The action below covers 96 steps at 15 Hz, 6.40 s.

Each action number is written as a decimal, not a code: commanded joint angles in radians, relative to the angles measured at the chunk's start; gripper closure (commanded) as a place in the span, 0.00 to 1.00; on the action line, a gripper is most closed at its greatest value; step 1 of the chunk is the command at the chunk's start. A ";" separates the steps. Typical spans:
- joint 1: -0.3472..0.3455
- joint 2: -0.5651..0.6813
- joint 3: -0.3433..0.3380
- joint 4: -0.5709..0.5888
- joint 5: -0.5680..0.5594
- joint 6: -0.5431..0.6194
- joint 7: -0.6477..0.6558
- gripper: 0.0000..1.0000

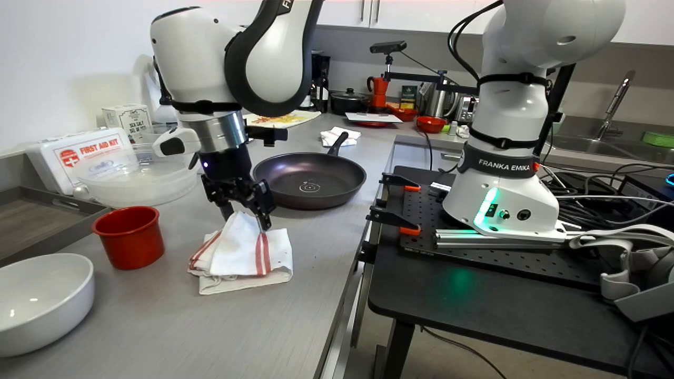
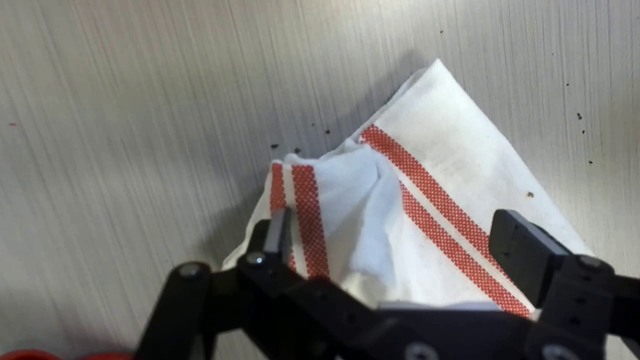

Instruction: Use the tea towel to wipe the pan

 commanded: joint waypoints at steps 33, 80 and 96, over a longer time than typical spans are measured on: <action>-0.125 -0.328 0.056 -0.058 0.373 -0.029 -0.047 0.97; -0.326 -0.296 -0.371 -0.221 0.613 0.059 0.233 0.97; -0.395 -0.049 -0.111 -0.053 0.717 0.072 0.155 0.97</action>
